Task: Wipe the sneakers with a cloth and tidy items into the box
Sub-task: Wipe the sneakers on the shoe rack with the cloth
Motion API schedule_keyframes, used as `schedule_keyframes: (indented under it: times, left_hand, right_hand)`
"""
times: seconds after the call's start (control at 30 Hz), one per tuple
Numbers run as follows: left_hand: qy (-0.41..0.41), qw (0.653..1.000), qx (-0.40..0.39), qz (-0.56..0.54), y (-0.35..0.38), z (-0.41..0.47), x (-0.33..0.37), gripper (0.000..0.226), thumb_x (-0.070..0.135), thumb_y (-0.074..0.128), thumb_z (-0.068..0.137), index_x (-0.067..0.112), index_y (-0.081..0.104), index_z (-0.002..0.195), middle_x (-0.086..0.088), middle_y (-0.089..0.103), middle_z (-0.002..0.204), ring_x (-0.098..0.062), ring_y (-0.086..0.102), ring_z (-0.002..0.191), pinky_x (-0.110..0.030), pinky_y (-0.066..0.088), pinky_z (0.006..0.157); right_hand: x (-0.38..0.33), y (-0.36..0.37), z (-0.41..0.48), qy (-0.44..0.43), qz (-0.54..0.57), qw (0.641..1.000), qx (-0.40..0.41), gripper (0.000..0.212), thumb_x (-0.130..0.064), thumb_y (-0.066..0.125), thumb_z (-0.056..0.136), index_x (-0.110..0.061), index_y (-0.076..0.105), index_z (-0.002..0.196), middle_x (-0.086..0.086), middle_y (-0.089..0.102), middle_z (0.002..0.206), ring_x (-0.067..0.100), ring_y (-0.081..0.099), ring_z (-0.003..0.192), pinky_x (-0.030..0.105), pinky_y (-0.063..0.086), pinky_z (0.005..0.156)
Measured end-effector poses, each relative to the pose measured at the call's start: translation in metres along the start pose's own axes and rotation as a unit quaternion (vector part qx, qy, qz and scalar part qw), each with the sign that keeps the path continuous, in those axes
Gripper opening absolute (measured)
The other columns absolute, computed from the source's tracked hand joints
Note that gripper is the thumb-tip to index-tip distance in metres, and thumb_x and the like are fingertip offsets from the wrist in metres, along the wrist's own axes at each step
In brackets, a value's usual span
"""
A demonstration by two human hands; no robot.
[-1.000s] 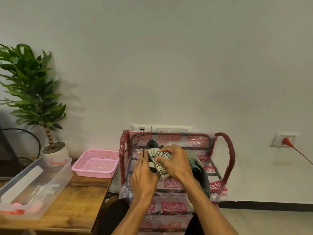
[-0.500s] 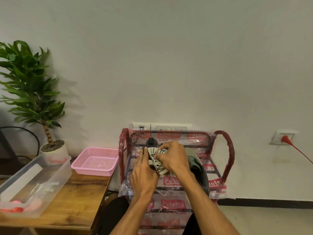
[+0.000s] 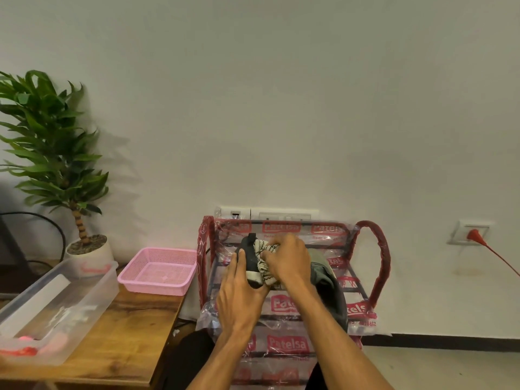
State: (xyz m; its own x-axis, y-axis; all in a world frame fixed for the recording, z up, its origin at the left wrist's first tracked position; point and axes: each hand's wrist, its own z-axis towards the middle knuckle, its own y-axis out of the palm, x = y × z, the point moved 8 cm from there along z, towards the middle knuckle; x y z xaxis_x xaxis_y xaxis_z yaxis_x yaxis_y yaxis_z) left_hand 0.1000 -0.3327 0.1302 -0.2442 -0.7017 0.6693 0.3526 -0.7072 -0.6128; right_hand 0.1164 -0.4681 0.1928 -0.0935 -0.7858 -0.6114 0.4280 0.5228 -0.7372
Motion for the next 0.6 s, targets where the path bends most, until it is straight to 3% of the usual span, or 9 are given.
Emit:
schedule_keyframes:
  times: [0.1, 0.27, 0.4, 0.53, 0.6]
  left_hand:
    - [0.002, 1.0, -0.007, 0.008, 0.0, -0.002, 0.002, 0.1, 0.042, 0.08, 0.071, 0.019, 0.025, 0.152, -0.003, 0.037, 0.152, -0.02, 0.044, 0.134, -0.038, 0.045, 0.103]
    - [-0.001, 1.0, -0.007, 0.005, -0.001, 0.0, 0.005, 0.093, 0.033, 0.078, 0.074, 0.018, 0.028, 0.151, -0.004, 0.04, 0.151, -0.022, 0.046, 0.131, -0.04, 0.048, 0.099]
    - [-0.003, 1.0, -0.006, 0.023, -0.001, 0.002, 0.002, 0.092, 0.034, 0.079, 0.073, 0.018, 0.03, 0.15, -0.003, 0.046, 0.146, -0.021, 0.053, 0.124, -0.037, 0.053, 0.092]
    - [0.009, 1.0, -0.012, 0.027, 0.001, 0.002, 0.005, 0.094, 0.042, 0.077, 0.074, 0.016, 0.03, 0.151, -0.004, 0.044, 0.148, -0.022, 0.051, 0.127, -0.039, 0.051, 0.095]
    - [0.01, 1.0, -0.013, 0.025, 0.0, 0.001, 0.006, 0.092, 0.037, 0.077, 0.075, 0.015, 0.029, 0.151, -0.005, 0.042, 0.149, -0.023, 0.048, 0.13, -0.039, 0.049, 0.099]
  right_hand:
    - [0.01, 0.005, 0.002, 0.046, 0.07, 0.994, -0.074, 0.011, -0.021, 0.08, 0.078, -0.022, 0.073, 0.087, -0.003, 0.072, 0.083, 0.014, 0.07, 0.071, 0.036, 0.061, 0.071]
    - [0.004, 0.004, -0.005, 0.013, 0.055, 0.998, -0.015, 0.015, -0.024, 0.078, 0.079, -0.022, 0.075, 0.093, -0.005, 0.073, 0.081, 0.011, 0.068, 0.063, 0.032, 0.06, 0.062]
    - [-0.004, 0.003, -0.006, -0.013, 0.019, 0.999, 0.026, 0.02, -0.025, 0.073, 0.083, -0.02, 0.074, 0.103, -0.004, 0.072, 0.102, 0.01, 0.067, 0.081, 0.023, 0.055, 0.067]
    - [-0.001, 0.004, -0.004, 0.016, 0.028, 0.999, -0.022, 0.013, -0.022, 0.077, 0.078, -0.018, 0.074, 0.091, -0.002, 0.073, 0.086, 0.013, 0.068, 0.073, 0.031, 0.059, 0.068]
    - [-0.002, 0.002, -0.005, 0.016, 0.03, 0.999, -0.015, 0.011, -0.023, 0.078, 0.077, -0.018, 0.074, 0.086, -0.003, 0.073, 0.082, 0.012, 0.067, 0.069, 0.028, 0.057, 0.061]
